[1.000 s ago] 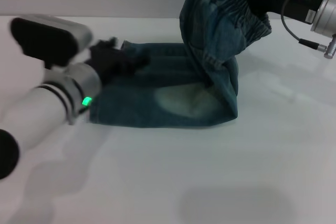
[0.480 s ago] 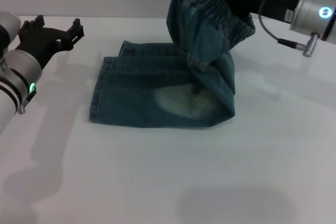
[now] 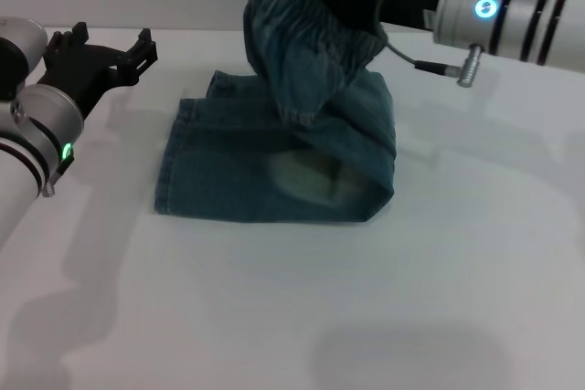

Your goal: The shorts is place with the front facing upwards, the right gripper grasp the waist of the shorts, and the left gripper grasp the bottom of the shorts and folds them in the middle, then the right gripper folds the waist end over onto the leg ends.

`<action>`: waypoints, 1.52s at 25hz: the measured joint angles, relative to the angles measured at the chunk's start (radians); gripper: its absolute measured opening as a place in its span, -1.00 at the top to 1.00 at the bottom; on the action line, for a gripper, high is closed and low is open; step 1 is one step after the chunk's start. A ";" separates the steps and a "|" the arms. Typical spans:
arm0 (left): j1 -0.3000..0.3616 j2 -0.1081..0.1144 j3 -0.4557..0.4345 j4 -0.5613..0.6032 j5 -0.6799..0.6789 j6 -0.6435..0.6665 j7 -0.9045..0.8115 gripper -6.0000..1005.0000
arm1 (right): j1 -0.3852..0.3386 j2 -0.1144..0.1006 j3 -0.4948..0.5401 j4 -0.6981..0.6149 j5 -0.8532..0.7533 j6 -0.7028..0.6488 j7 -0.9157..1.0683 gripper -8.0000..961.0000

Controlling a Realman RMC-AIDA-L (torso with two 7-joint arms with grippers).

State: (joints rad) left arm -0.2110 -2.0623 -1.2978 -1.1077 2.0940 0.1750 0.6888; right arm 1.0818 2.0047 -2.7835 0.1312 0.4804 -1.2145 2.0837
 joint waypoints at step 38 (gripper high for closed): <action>-0.044 0.001 0.120 0.069 0.014 0.171 -0.200 -0.67 | -0.240 0.087 0.364 -0.116 0.671 0.332 -1.899 -0.76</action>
State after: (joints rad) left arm -0.2554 -2.0610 -1.1776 -1.0391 2.1083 0.3456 0.4887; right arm 0.8421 2.0915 -2.4193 0.0152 1.1515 -0.8826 0.1847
